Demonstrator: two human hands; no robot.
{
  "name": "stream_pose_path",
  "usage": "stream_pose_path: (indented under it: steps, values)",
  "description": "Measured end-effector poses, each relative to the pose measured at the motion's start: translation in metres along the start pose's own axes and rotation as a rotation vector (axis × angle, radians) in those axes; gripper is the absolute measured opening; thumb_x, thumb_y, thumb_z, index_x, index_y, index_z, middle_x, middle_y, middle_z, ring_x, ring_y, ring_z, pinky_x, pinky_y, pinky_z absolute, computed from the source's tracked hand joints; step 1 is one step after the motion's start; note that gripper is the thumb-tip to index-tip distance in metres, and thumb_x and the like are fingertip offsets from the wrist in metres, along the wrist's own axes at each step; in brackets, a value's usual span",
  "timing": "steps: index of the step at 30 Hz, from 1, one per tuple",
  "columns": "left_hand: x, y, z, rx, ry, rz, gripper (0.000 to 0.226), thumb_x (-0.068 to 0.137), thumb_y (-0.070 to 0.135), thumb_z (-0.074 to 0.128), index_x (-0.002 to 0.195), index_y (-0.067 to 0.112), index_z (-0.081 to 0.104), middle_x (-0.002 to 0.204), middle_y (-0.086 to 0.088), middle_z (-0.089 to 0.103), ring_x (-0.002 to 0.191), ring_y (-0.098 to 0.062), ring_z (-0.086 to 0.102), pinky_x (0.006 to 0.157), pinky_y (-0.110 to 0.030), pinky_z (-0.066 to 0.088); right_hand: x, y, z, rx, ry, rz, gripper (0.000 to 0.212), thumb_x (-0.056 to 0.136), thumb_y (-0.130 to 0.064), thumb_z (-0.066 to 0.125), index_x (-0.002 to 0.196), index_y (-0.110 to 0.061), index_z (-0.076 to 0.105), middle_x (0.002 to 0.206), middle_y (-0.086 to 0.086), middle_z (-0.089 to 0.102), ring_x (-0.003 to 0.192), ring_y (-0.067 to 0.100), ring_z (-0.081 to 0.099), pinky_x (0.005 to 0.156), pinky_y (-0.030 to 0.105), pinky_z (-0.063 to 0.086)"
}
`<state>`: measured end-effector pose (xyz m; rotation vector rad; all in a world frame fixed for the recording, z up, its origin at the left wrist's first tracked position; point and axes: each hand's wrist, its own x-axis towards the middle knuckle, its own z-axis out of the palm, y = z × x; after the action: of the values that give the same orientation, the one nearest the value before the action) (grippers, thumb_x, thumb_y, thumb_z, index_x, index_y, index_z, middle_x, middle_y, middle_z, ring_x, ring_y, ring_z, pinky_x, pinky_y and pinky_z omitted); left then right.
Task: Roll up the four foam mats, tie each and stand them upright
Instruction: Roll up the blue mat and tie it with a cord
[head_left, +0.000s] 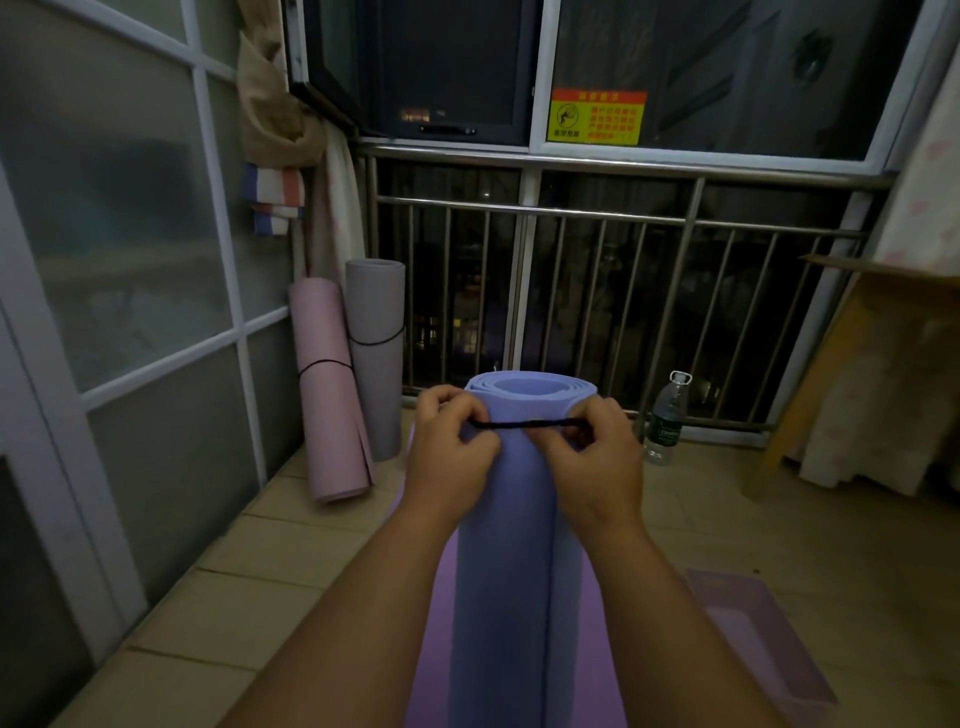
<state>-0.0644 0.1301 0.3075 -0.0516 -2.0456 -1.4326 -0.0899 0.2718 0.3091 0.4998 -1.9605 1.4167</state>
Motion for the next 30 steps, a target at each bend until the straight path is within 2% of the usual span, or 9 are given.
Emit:
stream_pose_path:
  steps: [4,8,12,16,18,21,23,26,30]
  values:
    - [0.002,-0.014,-0.001,-0.063,0.059,-0.120,0.026,0.092,0.033,0.057,0.072,0.015,0.057,0.106,0.002,0.044,0.092,-0.009,0.051,0.088,-0.032,0.043,-0.008,0.014,0.000,0.129,-0.099,0.037,0.029,0.083,-0.040,0.053,0.075,-0.012,0.054,0.080,0.004,0.051,0.072,0.006,0.047,0.065,0.016,0.038]
    - [-0.001,-0.030,-0.002,-0.037,0.098,-0.240,0.032,0.096,0.025,0.050,0.068,0.011,0.054,0.090,-0.013,0.055,0.077,-0.021,0.051,0.069,-0.034,0.040,-0.017,0.021,0.005,0.221,-0.048,0.226,0.033,0.090,-0.027,0.046,0.067,-0.003,0.048,0.067,0.005,0.046,0.062,0.008,0.041,0.057,0.022,0.034]
    - [-0.007,-0.032,-0.005,-0.049,0.076,-0.295,0.032,0.089,0.028,0.044,0.071,0.002,0.051,0.078,-0.021,0.056,0.070,-0.025,0.048,0.065,-0.038,0.037,-0.023,0.024,0.003,0.143,-0.032,0.327,0.035,0.097,-0.008,0.049,0.063,-0.006,0.048,0.059,0.002,0.043,0.051,0.002,0.037,0.049,0.018,0.029]
    - [-0.016,-0.043,-0.004,-0.003,0.043,-0.358,0.032,0.077,0.036,0.038,0.059,0.011,0.045,0.065,-0.017,0.051,0.066,-0.026,0.047,0.060,-0.040,0.038,-0.030,0.034,0.005,0.023,-0.003,0.437,0.033,0.094,-0.012,0.050,0.062,-0.004,0.050,0.057,0.005,0.042,0.058,0.015,0.039,0.053,0.030,0.027]
    - [-0.021,-0.055,0.000,-0.067,0.072,-0.451,0.045,0.065,0.046,0.040,0.061,0.002,0.050,0.068,-0.024,0.057,0.065,-0.030,0.052,0.060,-0.050,0.047,-0.034,0.035,0.007,-0.038,0.081,0.493,0.033,0.094,-0.014,0.049,0.061,-0.007,0.049,0.057,0.005,0.043,0.062,0.021,0.041,0.051,0.032,0.026]
    - [-0.025,-0.065,0.007,-0.165,0.117,-0.513,0.048,0.056,0.053,0.045,0.062,0.007,0.058,0.066,-0.025,0.059,0.062,-0.029,0.053,0.059,-0.050,0.048,-0.030,0.037,0.009,-0.033,0.191,0.639,0.011,0.094,-0.017,0.051,0.086,-0.010,0.053,0.073,0.006,0.050,0.074,0.025,0.047,0.059,0.035,0.033]
    - [-0.024,-0.063,0.009,-0.212,0.129,-0.542,0.042,0.057,0.050,0.051,0.059,0.009,0.059,0.064,-0.023,0.057,0.061,-0.024,0.050,0.058,-0.041,0.043,-0.022,0.039,0.007,0.034,0.179,0.804,0.010,0.088,-0.018,0.058,0.096,-0.014,0.053,0.084,0.008,0.056,0.079,0.027,0.054,0.070,0.038,0.047]
    - [-0.022,-0.056,0.010,-0.304,0.124,-0.560,0.025,0.077,0.028,0.063,0.064,0.007,0.058,0.065,-0.020,0.053,0.063,-0.024,0.049,0.056,-0.035,0.043,-0.007,0.046,-0.003,0.195,0.101,0.985,0.019,0.083,-0.005,0.056,0.065,-0.008,0.052,0.062,0.015,0.052,0.051,0.023,0.047,0.049,0.026,0.040]
    - [-0.016,-0.052,0.014,-0.289,0.156,-0.601,0.024,0.070,0.022,0.069,0.063,0.000,0.063,0.070,-0.025,0.064,0.057,-0.029,0.060,0.057,-0.042,0.056,0.001,0.052,-0.010,-0.057,-0.020,0.874,0.025,0.079,-0.023,0.056,0.065,-0.003,0.059,0.076,0.025,0.065,0.065,0.031,0.058,0.060,0.036,0.047]
